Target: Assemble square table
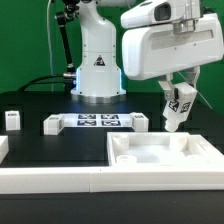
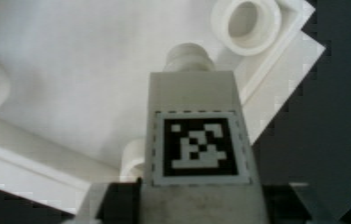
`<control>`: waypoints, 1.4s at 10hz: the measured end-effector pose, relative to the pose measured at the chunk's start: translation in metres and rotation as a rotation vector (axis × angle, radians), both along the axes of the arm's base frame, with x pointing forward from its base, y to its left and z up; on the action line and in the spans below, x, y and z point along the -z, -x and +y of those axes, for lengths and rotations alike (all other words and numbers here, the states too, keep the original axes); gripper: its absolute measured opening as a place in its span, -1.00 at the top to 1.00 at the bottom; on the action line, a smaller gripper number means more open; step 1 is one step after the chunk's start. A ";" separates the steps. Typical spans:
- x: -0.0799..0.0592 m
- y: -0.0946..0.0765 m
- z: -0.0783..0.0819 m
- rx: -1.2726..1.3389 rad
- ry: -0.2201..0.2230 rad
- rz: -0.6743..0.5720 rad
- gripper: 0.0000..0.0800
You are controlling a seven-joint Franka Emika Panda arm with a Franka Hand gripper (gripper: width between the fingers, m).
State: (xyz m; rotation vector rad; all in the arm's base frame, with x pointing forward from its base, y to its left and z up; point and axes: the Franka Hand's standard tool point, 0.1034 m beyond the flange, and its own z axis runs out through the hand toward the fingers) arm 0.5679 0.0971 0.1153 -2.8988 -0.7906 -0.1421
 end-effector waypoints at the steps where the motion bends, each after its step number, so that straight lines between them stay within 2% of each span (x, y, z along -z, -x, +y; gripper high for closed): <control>1: -0.001 -0.007 -0.002 0.027 -0.010 -0.044 0.27; 4: 0.000 -0.033 -0.012 0.062 -0.023 -0.233 0.27; 5: -0.001 -0.039 -0.022 0.042 -0.002 -0.330 0.27; 6: 0.004 -0.033 -0.021 0.055 -0.007 -0.308 0.27; 9: 0.003 -0.034 -0.017 0.071 -0.017 -0.299 0.27; 12: 0.001 -0.049 -0.001 0.101 -0.047 -0.285 0.27; 14: 0.007 -0.048 0.003 0.102 -0.045 -0.310 0.27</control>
Offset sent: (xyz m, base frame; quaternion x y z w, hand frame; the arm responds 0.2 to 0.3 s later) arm 0.0331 0.0221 0.0027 0.0340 0.1977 0.0310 0.9792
